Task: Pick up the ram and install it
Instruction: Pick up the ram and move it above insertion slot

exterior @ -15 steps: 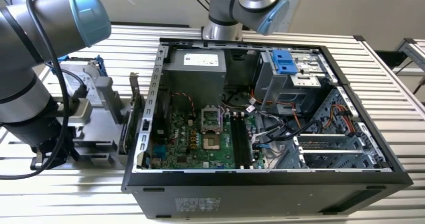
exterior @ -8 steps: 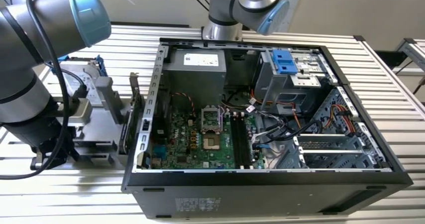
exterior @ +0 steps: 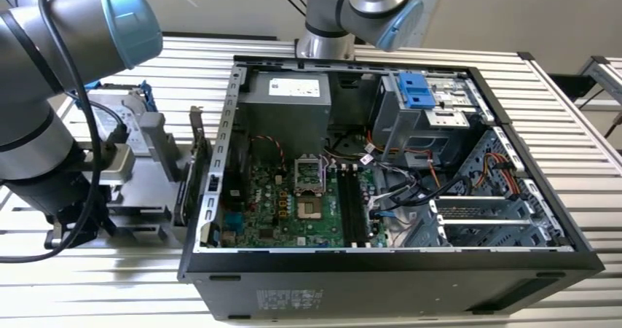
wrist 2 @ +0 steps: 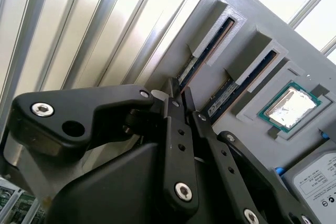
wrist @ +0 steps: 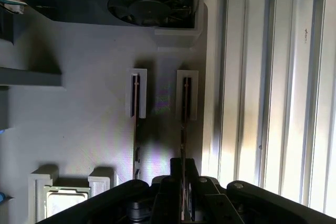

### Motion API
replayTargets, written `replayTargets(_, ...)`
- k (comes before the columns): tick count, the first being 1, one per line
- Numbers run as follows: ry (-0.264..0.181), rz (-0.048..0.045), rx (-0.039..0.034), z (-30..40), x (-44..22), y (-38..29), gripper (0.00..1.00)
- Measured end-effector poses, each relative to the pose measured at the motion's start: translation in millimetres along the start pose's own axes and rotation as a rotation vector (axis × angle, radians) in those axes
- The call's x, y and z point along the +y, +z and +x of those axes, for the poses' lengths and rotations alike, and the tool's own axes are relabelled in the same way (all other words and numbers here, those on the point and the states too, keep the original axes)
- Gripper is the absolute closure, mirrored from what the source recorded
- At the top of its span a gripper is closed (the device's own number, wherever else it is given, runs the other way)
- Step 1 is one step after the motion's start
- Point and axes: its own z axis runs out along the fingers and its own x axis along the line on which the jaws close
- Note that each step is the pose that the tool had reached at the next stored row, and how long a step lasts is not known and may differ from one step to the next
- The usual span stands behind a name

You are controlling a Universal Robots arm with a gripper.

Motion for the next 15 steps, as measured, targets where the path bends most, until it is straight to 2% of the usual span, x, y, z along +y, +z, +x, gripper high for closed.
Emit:
replayTargets(5,0.0,0.0,0.0,0.0,0.0,-5.0,1.0)
replayTargets(15,0.0,0.0001,-0.0001,-0.1,0.0,-21.8,1.0)
